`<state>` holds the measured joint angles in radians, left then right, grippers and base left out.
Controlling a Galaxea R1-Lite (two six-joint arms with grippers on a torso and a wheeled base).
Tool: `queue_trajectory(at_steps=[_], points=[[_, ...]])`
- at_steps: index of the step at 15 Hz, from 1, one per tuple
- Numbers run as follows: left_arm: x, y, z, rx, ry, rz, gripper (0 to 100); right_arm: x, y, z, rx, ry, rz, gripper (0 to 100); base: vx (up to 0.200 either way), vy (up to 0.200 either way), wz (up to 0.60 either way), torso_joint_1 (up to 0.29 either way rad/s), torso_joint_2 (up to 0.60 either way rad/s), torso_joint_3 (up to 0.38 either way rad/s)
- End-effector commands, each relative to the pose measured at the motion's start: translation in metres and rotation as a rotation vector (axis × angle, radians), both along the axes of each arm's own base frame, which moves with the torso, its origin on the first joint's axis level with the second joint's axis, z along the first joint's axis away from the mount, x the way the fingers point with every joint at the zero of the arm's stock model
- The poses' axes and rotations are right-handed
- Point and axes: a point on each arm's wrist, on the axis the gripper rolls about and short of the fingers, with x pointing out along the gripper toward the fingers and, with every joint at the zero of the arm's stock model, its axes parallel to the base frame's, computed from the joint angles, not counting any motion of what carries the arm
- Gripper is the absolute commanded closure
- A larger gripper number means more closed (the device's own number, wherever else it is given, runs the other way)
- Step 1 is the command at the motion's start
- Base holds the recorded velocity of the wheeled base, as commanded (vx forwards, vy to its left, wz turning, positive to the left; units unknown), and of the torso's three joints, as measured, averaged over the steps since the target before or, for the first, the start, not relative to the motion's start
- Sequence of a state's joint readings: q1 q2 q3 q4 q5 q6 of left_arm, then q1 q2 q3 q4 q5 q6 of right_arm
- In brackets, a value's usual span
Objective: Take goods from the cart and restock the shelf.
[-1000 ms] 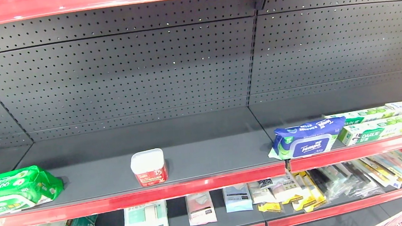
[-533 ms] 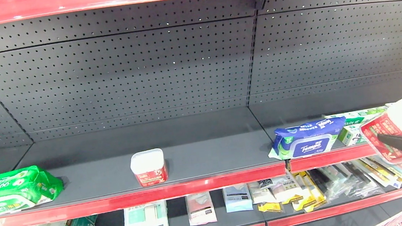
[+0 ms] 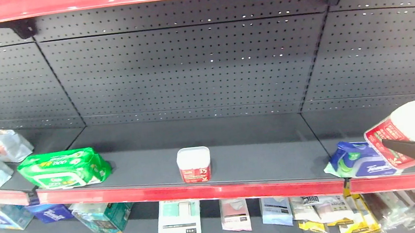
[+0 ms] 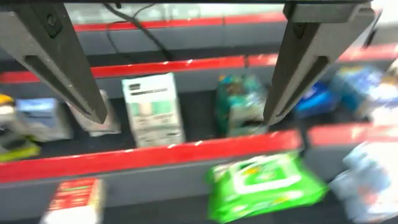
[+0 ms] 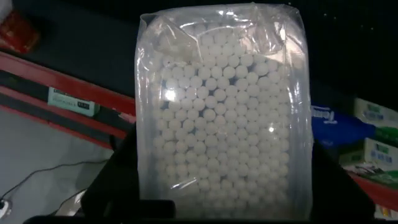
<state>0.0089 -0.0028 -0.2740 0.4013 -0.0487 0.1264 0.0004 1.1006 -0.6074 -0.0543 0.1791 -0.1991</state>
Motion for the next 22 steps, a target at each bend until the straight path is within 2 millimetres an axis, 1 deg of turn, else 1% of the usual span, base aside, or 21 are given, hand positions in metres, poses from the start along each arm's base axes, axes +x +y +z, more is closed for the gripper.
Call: queue_trajectory(at_steps=[1,3,4,5,6,8,9,10,12,13,14,15,16,18,19,21,22], points=[[0.001,0.000,-0.001,-0.002,0.009,0.011,0,0.001,0.000,0.001,0.000,-0.003,0.002,100,0.000,0.000,0.60,0.002,0.01,-0.002],[0.000,0.000,0.001,-0.007,0.002,0.007,0,0.004,0.000,0.006,-0.001,-0.016,0.004,100,0.000,0.000,0.60,0.000,0.00,0.002],[0.001,0.000,0.006,-0.015,0.008,0.006,0,0.010,0.000,0.008,-0.008,-0.014,0.003,100,0.000,0.000,0.60,-0.002,0.01,0.002],[0.003,-0.001,0.013,-0.039,0.018,0.013,0,0.019,0.000,0.009,-0.024,-0.006,0.013,100,0.000,0.000,0.00,0.000,0.00,0.000],[0.005,0.000,0.014,-0.077,0.038,0.023,0,0.034,0.000,0.011,-0.042,0.005,0.026,100,0.000,0.000,0.00,0.000,0.00,0.000],[0.007,-0.001,0.009,-0.087,0.061,0.050,0,0.058,0.002,0.009,-0.043,0.031,0.112,100,0.000,0.000,0.00,0.000,0.00,0.000],[0.009,-0.003,0.005,-0.090,0.080,0.083,0,0.069,0.005,0.004,-0.063,0.049,0.157,100,0.000,0.000,0.00,0.000,0.00,0.000],[0.011,-0.004,-0.001,-0.101,0.101,0.128,0,0.078,0.011,-0.005,-0.084,0.083,0.200,100,0.000,0.000,0.00,0.000,0.00,0.000],[0.014,-0.008,-0.013,-0.128,0.122,0.225,0,0.097,0.020,-0.018,-0.085,0.138,0.241,100,0.000,0.000,0.00,0.000,0.00,0.000],[0.014,-0.009,-0.013,-0.135,0.118,0.241,0,0.103,0.022,-0.020,-0.083,0.137,0.253,100,0.000,0.000,0.00,0.000,0.00,0.000],[0.013,-0.010,-0.014,-0.140,0.101,0.226,0,0.112,0.024,-0.024,-0.076,0.128,0.272,100,0.000,0.000,0.00,0.000,0.00,0.000],[0.009,-0.012,-0.016,-0.126,0.057,0.141,0,0.126,0.031,-0.033,-0.071,0.111,0.300,100,0.000,0.000,0.00,0.000,0.00,0.000],[0.009,-0.012,-0.015,-0.098,0.042,0.132,0,0.130,0.036,-0.036,-0.070,0.105,0.317,100,0.000,0.000,0.00,0.000,0.00,0.000],[0.012,-0.011,-0.014,-0.082,0.006,0.135,0,0.130,0.038,-0.041,-0.070,0.120,0.325,100,0.000,0.000,0.00,0.000,0.00,0.000],[0.015,-0.008,-0.017,-0.069,-0.020,0.200,0,0.128,0.038,-0.044,-0.071,0.132,0.328,100,0.000,0.000,0.00,0.000,0.00,0.000],[0.016,-0.006,-0.019,-0.060,-0.016,0.298,0,0.125,0.037,-0.045,-0.069,0.134,0.324,100,0.000,0.000,0.00,0.000,0.00,0.000],[0.016,-0.006,-0.020,-0.062,-0.016,0.296,0,0.124,0.036,-0.043,-0.067,0.130,0.321,100,0.000,0.000,0.00,0.000,0.00,0.000]])
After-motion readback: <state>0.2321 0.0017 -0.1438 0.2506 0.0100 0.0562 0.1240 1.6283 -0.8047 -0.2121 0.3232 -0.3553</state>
